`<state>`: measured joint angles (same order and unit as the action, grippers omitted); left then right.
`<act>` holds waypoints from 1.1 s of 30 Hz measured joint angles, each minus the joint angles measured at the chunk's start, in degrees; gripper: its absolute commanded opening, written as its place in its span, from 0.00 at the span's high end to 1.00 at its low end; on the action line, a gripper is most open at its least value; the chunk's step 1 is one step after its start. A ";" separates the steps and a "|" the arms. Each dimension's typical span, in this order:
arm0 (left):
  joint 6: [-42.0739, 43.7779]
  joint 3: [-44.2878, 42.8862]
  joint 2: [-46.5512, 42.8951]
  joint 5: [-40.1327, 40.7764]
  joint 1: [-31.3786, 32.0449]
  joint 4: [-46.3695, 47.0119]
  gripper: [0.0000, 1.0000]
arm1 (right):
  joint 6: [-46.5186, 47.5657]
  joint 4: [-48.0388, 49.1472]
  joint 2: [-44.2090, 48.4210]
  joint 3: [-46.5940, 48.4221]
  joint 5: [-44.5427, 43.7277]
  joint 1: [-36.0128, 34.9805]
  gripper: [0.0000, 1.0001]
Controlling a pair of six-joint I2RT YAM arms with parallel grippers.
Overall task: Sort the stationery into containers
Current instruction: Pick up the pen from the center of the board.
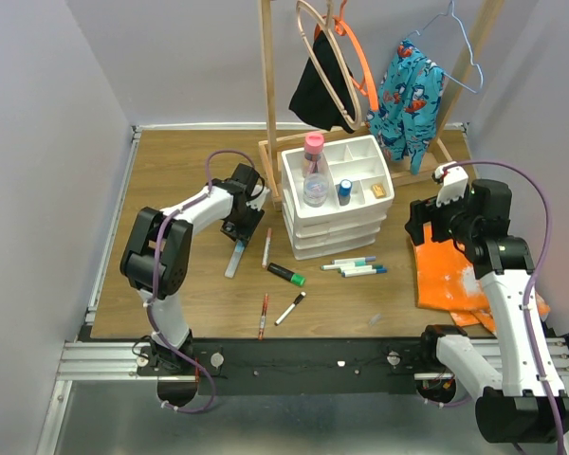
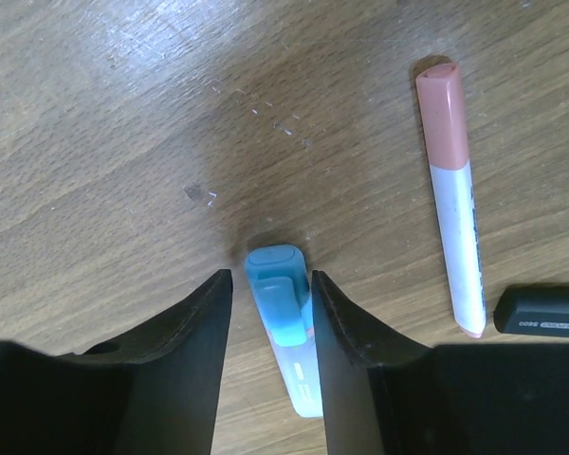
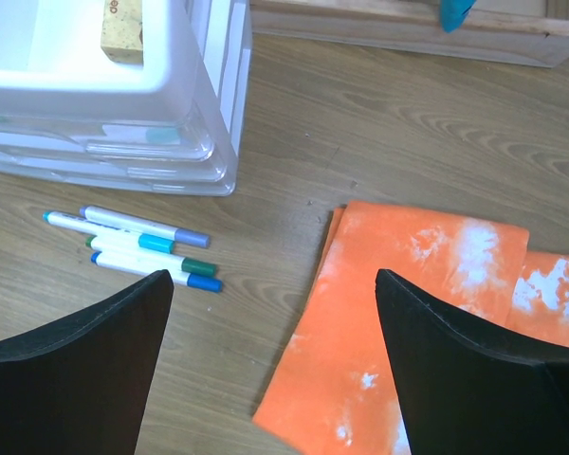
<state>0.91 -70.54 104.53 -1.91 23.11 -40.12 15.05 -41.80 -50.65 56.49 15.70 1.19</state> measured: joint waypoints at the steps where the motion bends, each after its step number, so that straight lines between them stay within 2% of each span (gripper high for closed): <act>1: 0.11 -0.09 0.31 -0.02 0.00 -0.04 0.56 | -0.02 0.09 0.17 -0.13 -0.07 0.00 0.05; 5: 0.39 -0.31 1.18 -0.09 0.00 -0.11 0.61 | -0.02 0.24 0.55 -0.48 -0.39 0.00 0.05; 9: 0.96 -0.31 1.57 -0.42 -0.02 -0.20 0.74 | -0.02 0.59 0.59 -0.76 -0.76 -0.02 0.05; 12: 1.42 -0.31 1.55 -1.01 -0.02 -0.28 0.79 | -0.02 0.76 0.59 -1.07 -1.05 0.00 0.05; 17: 1.42 -0.31 -0.92 -2.95 0.00 -2.67 0.80 | 0.00 1.05 0.59 -1.31 -1.44 -0.02 0.05; 21: 1.44 -1.18 -7.85 -5.25 -0.02 -6.84 0.82 | 0.04 1.36 0.61 -1.33 -1.75 -0.02 0.05; 27: 3.72 -12.87 -19.98 -14.71 0.96 -13.88 0.83 | 0.17 2.36 0.63 -2.47 -2.69 -0.02 0.05; 33: 5.95 -25.79 -23.23 -23.96 7.74 -10.86 0.83 | 0.46 3.19 0.52 -3.65 -3.78 -0.02 0.04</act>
<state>6.85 -96.33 81.30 -25.87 30.85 -50.98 15.51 -38.61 -50.13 52.84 11.92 1.17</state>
